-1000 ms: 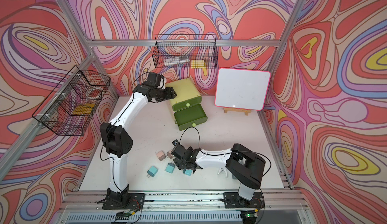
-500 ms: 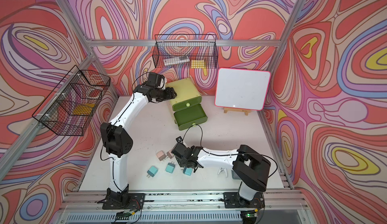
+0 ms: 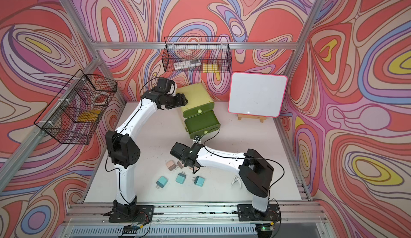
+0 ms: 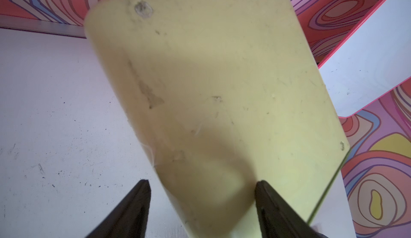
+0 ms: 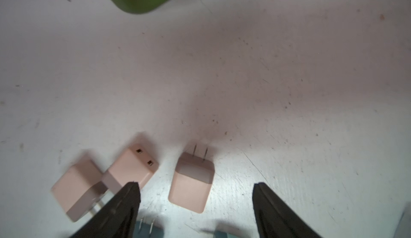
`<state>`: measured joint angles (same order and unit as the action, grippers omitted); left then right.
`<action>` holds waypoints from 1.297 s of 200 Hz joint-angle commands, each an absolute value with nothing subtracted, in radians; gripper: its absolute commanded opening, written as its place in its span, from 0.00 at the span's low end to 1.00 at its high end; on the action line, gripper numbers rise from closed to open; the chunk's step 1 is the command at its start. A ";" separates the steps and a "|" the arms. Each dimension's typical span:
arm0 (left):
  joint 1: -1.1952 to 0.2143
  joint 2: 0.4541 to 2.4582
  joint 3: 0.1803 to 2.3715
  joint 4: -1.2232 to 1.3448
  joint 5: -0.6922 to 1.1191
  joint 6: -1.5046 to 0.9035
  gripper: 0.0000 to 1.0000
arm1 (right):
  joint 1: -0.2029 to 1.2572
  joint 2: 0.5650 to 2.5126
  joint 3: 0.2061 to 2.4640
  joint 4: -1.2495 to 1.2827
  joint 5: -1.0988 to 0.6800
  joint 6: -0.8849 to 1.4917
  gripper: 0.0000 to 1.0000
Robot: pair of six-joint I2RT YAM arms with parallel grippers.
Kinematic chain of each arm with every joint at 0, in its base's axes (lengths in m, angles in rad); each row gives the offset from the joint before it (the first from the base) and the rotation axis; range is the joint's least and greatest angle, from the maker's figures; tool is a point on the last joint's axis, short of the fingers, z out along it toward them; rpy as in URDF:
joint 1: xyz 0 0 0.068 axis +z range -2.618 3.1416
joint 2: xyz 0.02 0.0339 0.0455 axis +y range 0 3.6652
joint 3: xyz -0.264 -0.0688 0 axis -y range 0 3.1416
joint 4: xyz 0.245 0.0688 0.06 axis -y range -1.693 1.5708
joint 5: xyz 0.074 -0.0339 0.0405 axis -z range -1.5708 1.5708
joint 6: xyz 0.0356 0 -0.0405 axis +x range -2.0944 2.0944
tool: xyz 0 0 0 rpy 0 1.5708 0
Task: Place the plugs into the drawer by color
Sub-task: Pick up the plug from the center of the board.
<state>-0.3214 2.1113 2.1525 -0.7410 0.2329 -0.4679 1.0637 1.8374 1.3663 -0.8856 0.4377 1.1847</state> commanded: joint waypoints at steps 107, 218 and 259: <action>-0.325 2.088 2.129 -0.790 0.233 -0.455 0.73 | 1.017 1.896 1.301 -0.757 0.281 1.176 0.73; -0.325 2.094 2.131 -0.789 0.231 -0.454 0.74 | 0.982 1.945 1.276 -0.689 0.179 1.135 0.62; -0.325 2.096 2.131 -0.787 0.231 -0.454 0.74 | 0.974 1.948 1.269 -0.675 0.164 1.125 0.51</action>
<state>-0.3214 2.1113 2.1509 -0.7410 0.2333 -0.4679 0.9810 1.9354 1.2850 -0.6907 0.1772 1.1362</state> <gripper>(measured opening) 0.736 0.532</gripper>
